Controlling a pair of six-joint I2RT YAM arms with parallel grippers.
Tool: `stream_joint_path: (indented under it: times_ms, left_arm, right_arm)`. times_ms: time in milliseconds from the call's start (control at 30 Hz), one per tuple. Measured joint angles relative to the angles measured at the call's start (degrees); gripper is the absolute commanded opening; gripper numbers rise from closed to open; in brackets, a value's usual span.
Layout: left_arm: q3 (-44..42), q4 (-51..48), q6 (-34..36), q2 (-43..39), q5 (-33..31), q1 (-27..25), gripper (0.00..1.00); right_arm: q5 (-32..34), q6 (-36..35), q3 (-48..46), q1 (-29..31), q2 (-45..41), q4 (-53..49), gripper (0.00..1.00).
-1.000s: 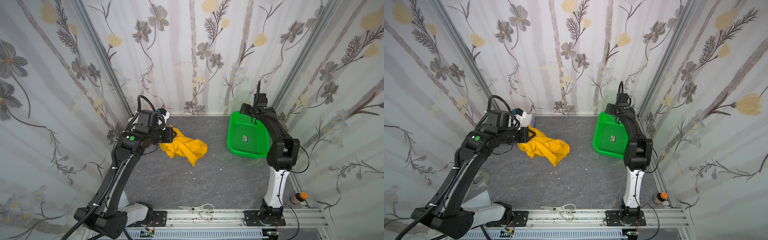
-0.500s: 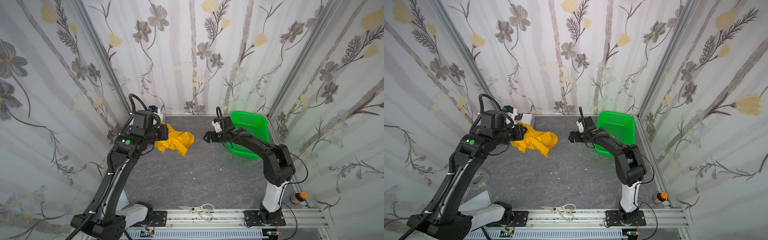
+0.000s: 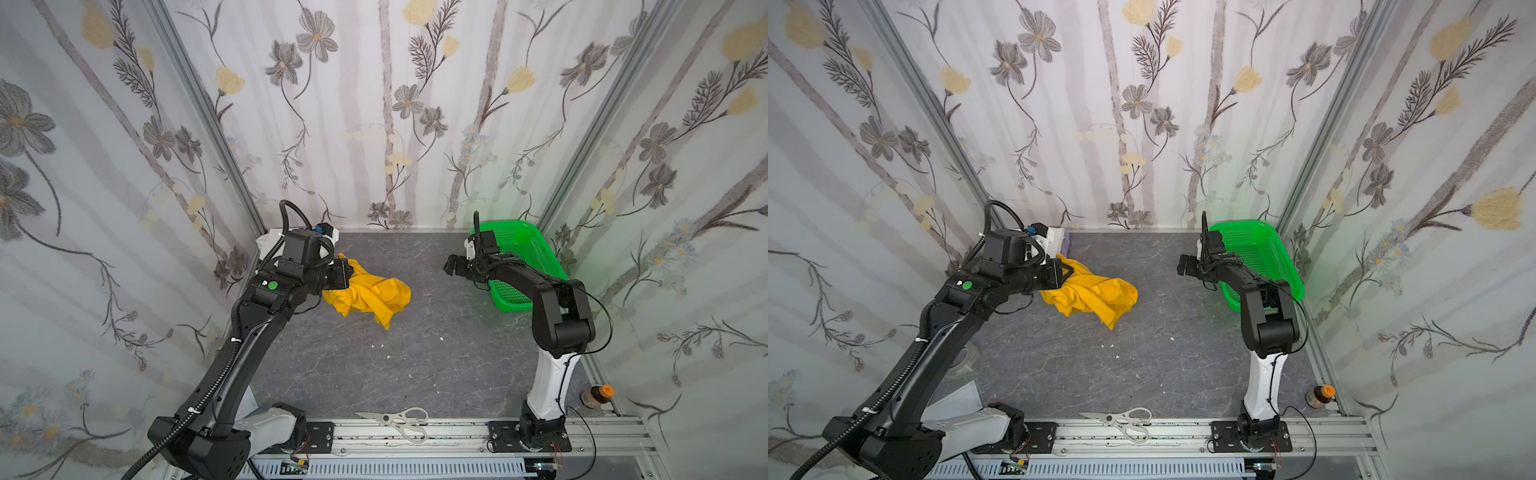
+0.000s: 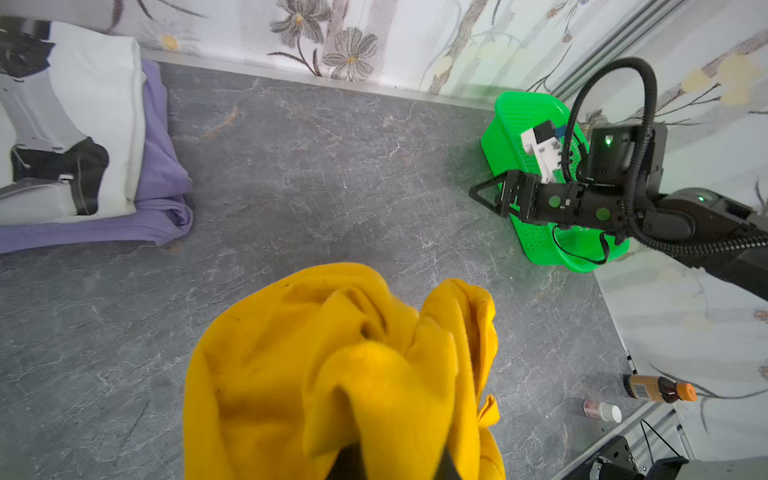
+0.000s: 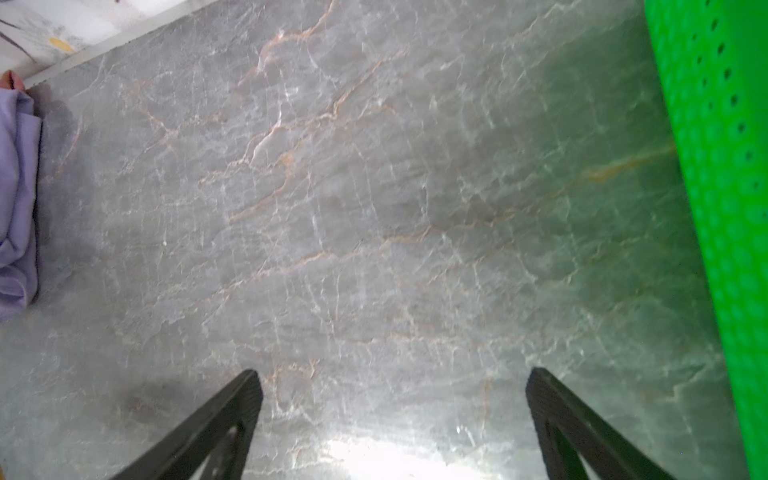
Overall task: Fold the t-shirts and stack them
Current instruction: 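Lower the yellow t-shirt onto the table while the right gripper pushes the basket away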
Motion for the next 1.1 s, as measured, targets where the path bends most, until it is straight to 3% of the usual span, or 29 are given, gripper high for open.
stream_joint_path:
  times_ms: [233,367,467,633,667,733,933,1100]
  left_arm:
    - [-0.79,2.91,-0.11,1.90,2.78,-2.43,0.00]
    - [-0.79,3.28,0.81,2.64,4.59,-4.94,0.00]
    - [-1.20,4.07,1.92,3.23,6.19,-6.71,0.00]
    - [-3.32,7.19,1.99,5.51,6.25,-7.74,0.00]
    - [-3.80,8.07,1.97,5.57,5.97,-7.74,0.21]
    - [-4.22,9.92,1.88,6.43,5.60,-7.78,0.96]
    - [-1.07,12.04,-0.83,9.55,0.04,-7.32,1.00]
    - [-1.77,10.93,-3.41,8.79,-6.45,-2.75,1.00]
  right_arm:
    - [-0.76,-2.40,14.29,-3.96,10.47,-2.54,1.00]
    - [-0.61,-4.22,17.51,-4.52,11.37,-4.39,1.00]
    - [-3.93,-5.49,12.63,-4.31,6.56,-3.02,1.00]
    - [-17.77,-6.40,-7.96,-1.86,-13.81,4.94,1.00]
    - [-19.98,-6.38,-11.76,-1.05,-18.08,7.08,1.00]
    - [-22.40,-6.27,-18.75,1.27,-25.46,11.04,1.00]
    - [-16.46,-6.08,-29.09,12.11,-37.75,11.15,1.00]
    - [-9.16,-5.62,-33.05,20.65,-38.56,10.97,0.99]
